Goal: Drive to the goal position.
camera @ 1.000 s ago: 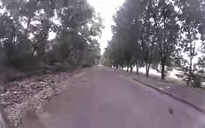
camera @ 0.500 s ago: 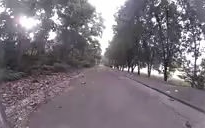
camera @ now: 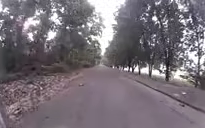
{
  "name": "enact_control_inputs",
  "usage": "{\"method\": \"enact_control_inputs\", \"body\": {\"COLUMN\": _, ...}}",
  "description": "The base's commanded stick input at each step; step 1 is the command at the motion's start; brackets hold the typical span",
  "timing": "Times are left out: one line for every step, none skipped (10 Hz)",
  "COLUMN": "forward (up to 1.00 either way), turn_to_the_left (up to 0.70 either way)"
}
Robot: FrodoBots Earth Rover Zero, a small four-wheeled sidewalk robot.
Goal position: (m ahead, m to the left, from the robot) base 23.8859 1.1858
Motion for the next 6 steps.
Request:
{"method": "enact_control_inputs", "body": {"forward": 0.7, "turn_to_the_left": 0.0}}
{"method": "enact_control_inputs", "body": {"forward": 0.7, "turn_to_the_left": 0.0}}
{"method": "enact_control_inputs", "body": {"forward": 0.7, "turn_to_the_left": 0.0}}
{"method": "enact_control_inputs", "body": {"forward": 0.7, "turn_to_the_left": 0.0}}
{"method": "enact_control_inputs", "body": {"forward": 0.7, "turn_to_the_left": 0.0}}
{"method": "enact_control_inputs", "body": {"forward": 0.7, "turn_to_the_left": 0.0}}
